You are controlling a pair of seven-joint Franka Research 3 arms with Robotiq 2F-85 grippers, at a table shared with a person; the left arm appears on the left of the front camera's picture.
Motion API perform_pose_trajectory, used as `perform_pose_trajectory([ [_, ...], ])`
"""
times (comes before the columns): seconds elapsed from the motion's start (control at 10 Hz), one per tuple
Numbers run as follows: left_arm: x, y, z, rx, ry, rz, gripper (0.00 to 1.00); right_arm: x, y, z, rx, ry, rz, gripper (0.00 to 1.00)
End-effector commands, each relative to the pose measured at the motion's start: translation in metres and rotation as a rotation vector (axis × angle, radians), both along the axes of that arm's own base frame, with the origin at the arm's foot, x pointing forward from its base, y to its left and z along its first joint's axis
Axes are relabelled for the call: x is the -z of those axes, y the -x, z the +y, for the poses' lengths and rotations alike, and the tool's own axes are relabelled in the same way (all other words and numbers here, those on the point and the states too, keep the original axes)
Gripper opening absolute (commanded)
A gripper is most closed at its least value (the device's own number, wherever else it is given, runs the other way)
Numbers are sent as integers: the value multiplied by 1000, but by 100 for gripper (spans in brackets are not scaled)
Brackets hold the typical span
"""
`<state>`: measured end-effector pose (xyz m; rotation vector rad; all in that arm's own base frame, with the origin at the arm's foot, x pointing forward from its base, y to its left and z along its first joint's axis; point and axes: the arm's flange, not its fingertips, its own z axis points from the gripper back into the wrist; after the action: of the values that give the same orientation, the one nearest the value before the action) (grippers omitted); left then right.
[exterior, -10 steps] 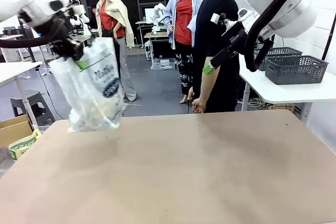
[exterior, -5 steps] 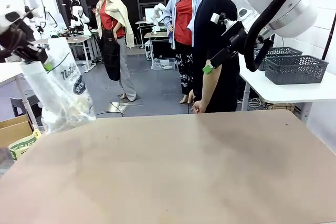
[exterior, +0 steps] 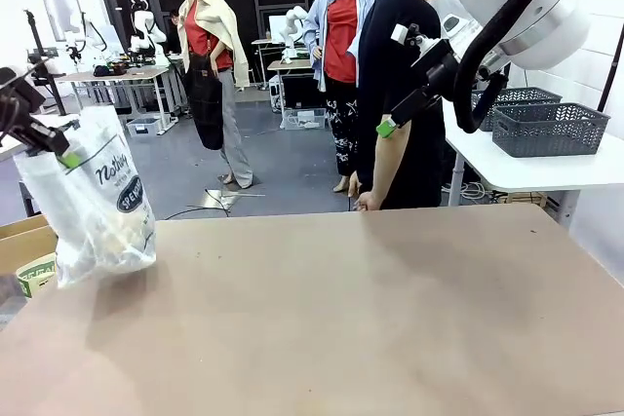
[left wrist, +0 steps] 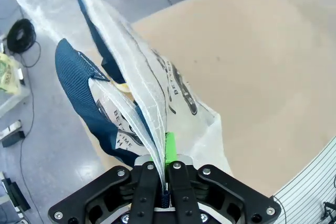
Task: Transfer purchased items from the store into the shopping bag.
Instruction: Move the Reusable shopping bag to the right side of the table.
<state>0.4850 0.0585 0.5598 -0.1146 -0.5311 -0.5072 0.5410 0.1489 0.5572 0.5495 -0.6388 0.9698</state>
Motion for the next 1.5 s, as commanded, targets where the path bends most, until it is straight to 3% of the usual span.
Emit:
perform_pose_trajectory([
  [0.0,9,11,9,25,-42,-8,0,-3,0,1,6,-4,16,100],
  [0.4,48,21,10,48,-40,59,0,-3,0,1,6,-4,16,100],
  [1.1,45,13,11,25,-35,77,0,-3,0,1,6,-4,16,100],
  [1.2,46,15,10,29,-34,78,7,-3,0,1,6,-4,16,100],
  [1.4,35,12,-4,17,-38,85,46,-3,0,1,6,-4,16,100],
])
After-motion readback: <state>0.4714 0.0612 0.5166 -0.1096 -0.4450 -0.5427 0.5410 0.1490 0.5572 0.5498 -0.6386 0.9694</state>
